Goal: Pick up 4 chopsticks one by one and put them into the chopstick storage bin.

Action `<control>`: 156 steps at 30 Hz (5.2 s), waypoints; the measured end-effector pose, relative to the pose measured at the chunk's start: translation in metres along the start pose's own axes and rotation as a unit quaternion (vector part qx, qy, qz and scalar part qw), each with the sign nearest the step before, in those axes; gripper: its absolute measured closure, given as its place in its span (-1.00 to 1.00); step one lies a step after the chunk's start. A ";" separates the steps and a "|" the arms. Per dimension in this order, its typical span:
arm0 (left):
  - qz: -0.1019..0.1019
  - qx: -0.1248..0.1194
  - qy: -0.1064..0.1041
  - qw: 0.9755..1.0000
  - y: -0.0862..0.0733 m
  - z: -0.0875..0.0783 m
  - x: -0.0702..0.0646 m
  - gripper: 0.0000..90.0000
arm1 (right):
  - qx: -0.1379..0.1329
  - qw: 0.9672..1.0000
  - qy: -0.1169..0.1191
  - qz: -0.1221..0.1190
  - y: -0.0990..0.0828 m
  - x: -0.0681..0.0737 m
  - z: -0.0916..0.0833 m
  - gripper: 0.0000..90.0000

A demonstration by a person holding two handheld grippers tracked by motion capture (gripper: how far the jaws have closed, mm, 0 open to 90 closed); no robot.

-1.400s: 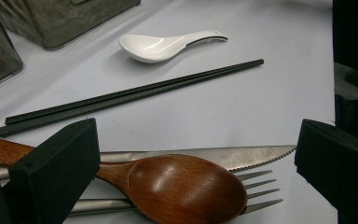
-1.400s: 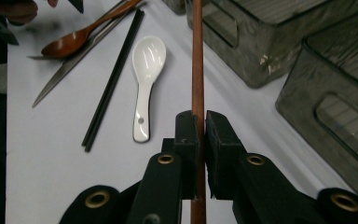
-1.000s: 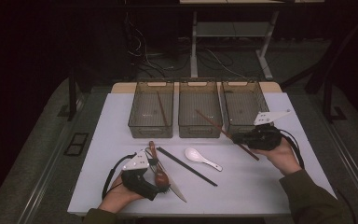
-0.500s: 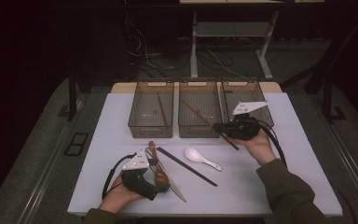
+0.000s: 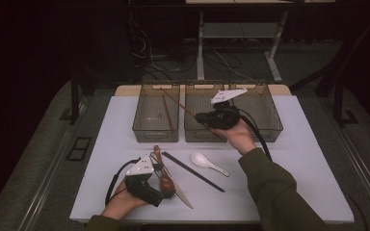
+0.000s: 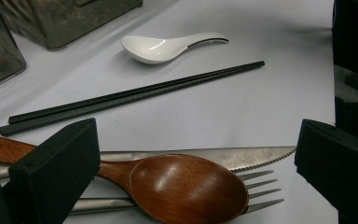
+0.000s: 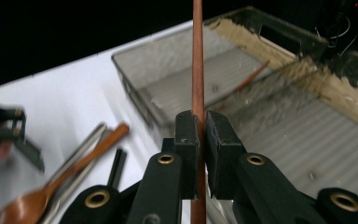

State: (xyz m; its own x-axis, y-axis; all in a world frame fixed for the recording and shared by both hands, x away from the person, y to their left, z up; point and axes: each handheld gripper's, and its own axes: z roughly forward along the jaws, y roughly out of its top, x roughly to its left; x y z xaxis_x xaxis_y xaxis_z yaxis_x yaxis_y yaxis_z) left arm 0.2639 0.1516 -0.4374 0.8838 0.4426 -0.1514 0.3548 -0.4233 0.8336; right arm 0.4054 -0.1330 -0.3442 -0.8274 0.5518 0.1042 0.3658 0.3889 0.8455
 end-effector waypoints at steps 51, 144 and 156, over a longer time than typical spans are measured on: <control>0.003 -0.006 -0.012 1.000 0.001 -0.002 -0.001 -1.00 | 0.084 0.993 -0.054 0.069 0.056 0.012 0.164 0.43; -0.006 -0.012 0.020 1.000 0.000 -0.007 -0.001 -1.00 | 0.109 0.992 0.057 -0.008 -0.129 0.045 -0.060 0.52; -0.002 -0.009 0.016 1.000 0.001 -0.005 -0.001 -1.00 | 0.159 0.984 0.073 -0.029 -0.137 0.068 -0.035 0.63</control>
State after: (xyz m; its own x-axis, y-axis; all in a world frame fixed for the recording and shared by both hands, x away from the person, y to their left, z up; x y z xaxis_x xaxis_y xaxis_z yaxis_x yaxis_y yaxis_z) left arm 0.2617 0.1544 -0.4337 0.8724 0.4689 -0.1382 0.3522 -0.4069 0.8429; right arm 0.2839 -0.1743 -0.4350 -0.8952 0.4180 0.1543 0.4112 0.6415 0.6476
